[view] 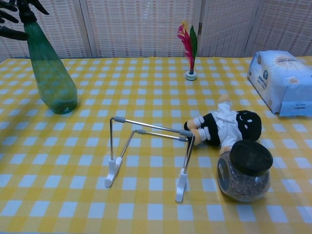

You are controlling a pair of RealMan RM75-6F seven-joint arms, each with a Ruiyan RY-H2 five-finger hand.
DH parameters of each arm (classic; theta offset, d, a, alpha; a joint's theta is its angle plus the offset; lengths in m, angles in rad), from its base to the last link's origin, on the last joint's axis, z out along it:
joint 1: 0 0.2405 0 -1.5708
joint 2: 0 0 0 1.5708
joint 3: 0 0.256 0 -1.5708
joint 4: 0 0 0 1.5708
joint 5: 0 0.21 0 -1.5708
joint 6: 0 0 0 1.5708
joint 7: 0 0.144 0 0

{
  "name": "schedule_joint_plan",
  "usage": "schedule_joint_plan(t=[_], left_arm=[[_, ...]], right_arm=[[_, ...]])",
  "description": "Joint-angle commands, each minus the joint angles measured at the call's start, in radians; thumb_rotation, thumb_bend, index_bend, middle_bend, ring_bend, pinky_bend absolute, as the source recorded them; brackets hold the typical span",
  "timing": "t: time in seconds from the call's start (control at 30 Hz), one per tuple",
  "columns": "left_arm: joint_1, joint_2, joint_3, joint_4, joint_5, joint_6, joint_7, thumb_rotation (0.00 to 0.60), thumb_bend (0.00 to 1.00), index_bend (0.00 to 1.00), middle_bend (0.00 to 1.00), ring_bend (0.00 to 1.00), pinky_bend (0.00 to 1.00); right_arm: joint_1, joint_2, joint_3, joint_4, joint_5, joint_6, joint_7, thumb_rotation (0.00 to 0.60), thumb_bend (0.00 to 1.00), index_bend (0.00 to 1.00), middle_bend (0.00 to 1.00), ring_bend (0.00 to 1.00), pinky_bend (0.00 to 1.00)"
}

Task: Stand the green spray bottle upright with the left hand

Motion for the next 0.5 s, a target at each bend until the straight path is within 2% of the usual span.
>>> schedule_joint_plan(t=[0.03, 0.1, 0.13, 0.2, 0.3, 0.4, 0.5], left_arm=[[0.114, 0.043, 0.121, -0.006, 0.259, 0.096, -0.035, 0.504, 0.13, 0.08, 0.1, 0.02, 0.0], [0.17, 0.049, 0.173, 0.002, 0.371, 0.155, -0.073, 0.539, 0.13, 0.06, 0.08, 0.01, 0.0], [0.206, 0.05, 0.214, 0.012, 0.433, 0.197, -0.064, 0.55, 0.13, 0.05, 0.06, 0.01, 0.0], [0.266, 0.043, 0.286, 0.024, 0.528, 0.276, -0.011, 0.573, 0.13, 0.03, 0.03, 0.0, 0.0], [0.351, -0.007, 0.367, 0.08, 0.661, 0.416, 0.065, 0.6, 0.13, 0.02, 0.01, 0.0, 0.0], [0.417, -0.088, 0.413, 0.159, 0.764, 0.532, 0.068, 0.6, 0.13, 0.03, 0.01, 0.0, 0.0], [0.447, -0.134, 0.438, 0.212, 0.784, 0.539, 0.065, 0.6, 0.13, 0.03, 0.0, 0.0, 0.0]], right_arm=[[-0.004, 0.003, -0.003, -0.001, -0.007, 0.007, 0.005, 0.6, 0.28, 0.0, 0.0, 0.0, 0.0], [-0.005, 0.003, -0.005, -0.002, -0.011, 0.01, 0.003, 0.6, 0.28, 0.0, 0.0, 0.0, 0.0], [-0.006, 0.001, -0.007, -0.003, -0.015, 0.013, -0.002, 0.6, 0.28, 0.0, 0.0, 0.0, 0.0], [-0.005, -0.005, -0.012, -0.007, -0.03, 0.018, -0.022, 0.6, 0.28, 0.0, 0.0, 0.0, 0.0], [-0.004, -0.017, -0.024, -0.012, -0.057, 0.024, -0.061, 0.6, 0.28, 0.0, 0.0, 0.0, 0.0], [-0.009, -0.028, -0.03, -0.024, -0.068, 0.037, -0.1, 0.6, 0.28, 0.0, 0.0, 0.0, 0.0], [-0.017, -0.038, -0.031, -0.034, -0.072, 0.056, -0.136, 0.6, 0.28, 0.0, 0.0, 0.0, 0.0]])
